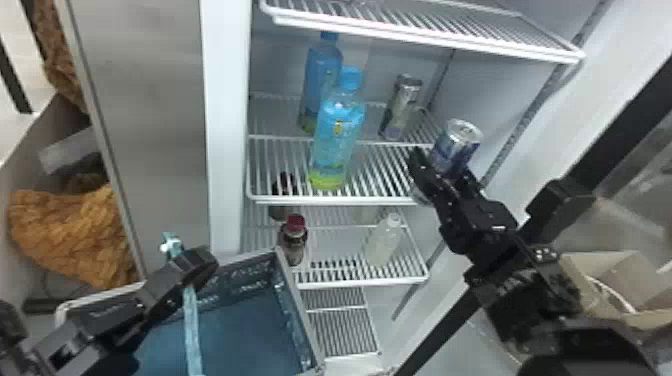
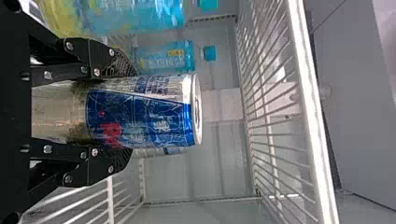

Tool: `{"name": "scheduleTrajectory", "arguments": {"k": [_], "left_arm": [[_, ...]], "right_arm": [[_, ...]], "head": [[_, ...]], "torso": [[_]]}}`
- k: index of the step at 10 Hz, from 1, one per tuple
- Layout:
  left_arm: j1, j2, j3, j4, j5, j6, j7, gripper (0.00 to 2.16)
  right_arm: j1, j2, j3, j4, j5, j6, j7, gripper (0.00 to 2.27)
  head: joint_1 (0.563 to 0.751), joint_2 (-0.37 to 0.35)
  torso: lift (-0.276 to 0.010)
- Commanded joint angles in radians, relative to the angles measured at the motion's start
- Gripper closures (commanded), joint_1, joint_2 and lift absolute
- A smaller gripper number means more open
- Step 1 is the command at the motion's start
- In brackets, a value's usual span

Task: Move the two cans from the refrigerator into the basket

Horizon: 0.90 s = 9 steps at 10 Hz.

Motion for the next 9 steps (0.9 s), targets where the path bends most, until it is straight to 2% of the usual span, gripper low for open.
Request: {"name": "scheduleTrajectory", "arguments": {"k": [1,6,9], "left_arm": [[0.0,-0.003,0.0,0.0,0.004,0.0,0.0,1.2],[0.007,-0.003,-0.006,0.0,0.014,-0.007,0.0,1.2],[0.007,-0.003,-0.008,0.0,0.016,-0.007,0.0,1.2]], "right_arm": [[0.056,-0.001,0.022,-0.051,-0.03,0.018,0.0,1.19],[0.164,0.0,0.146,-0.088,-0.141,0.05,0.003,1.19],[0.169,-0.001,0.22,-0.098,-0.183,0.07,0.035,1.19]], "head": [[0.695,-0.279],[0.695,-0.196],[0.695,-0.142]], "torso": [[-0.035],[-0.035],[-0.035]]}}
